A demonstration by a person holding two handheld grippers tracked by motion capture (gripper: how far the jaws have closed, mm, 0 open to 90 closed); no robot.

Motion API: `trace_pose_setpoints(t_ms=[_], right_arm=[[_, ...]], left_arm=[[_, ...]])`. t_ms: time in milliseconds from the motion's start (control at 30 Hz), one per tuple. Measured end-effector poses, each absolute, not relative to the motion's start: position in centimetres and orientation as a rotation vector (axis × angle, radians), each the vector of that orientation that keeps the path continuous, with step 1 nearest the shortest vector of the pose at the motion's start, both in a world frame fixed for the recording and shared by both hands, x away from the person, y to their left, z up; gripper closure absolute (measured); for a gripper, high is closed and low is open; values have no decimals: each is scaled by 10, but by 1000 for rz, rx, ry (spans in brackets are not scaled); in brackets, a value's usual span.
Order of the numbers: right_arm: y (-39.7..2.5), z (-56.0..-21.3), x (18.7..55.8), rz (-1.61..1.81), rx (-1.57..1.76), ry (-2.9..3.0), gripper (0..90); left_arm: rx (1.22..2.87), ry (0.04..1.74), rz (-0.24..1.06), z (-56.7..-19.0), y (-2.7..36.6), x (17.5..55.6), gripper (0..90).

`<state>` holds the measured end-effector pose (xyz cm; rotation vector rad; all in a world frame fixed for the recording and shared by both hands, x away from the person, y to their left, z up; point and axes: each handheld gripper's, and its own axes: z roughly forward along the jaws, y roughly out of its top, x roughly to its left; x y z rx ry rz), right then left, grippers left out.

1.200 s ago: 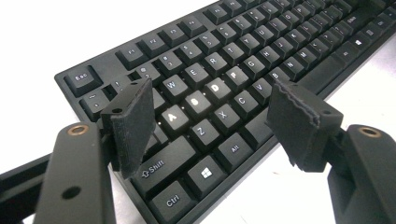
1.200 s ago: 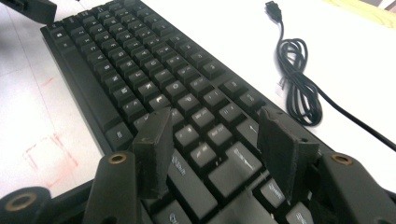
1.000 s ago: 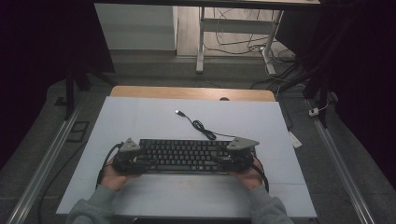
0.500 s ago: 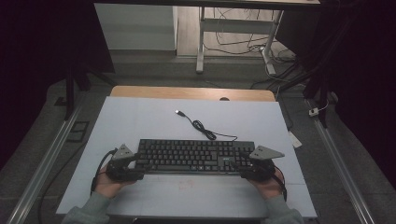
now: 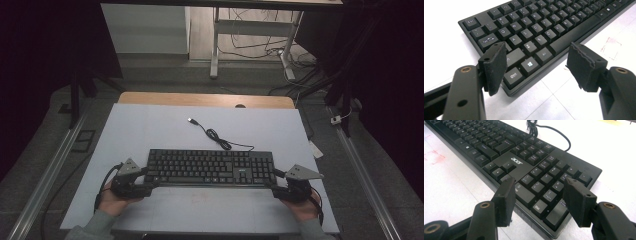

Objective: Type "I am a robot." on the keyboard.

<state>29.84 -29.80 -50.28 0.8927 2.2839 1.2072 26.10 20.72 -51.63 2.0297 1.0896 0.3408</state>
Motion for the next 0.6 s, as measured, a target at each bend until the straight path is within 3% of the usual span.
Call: trace_pose_setpoints(t_ms=[600], right_arm=[[-296, -503, 299, 1209, 881, 2282, 438]], left_arm=[[2039, 1089, 340, -518, 207, 261, 321]])
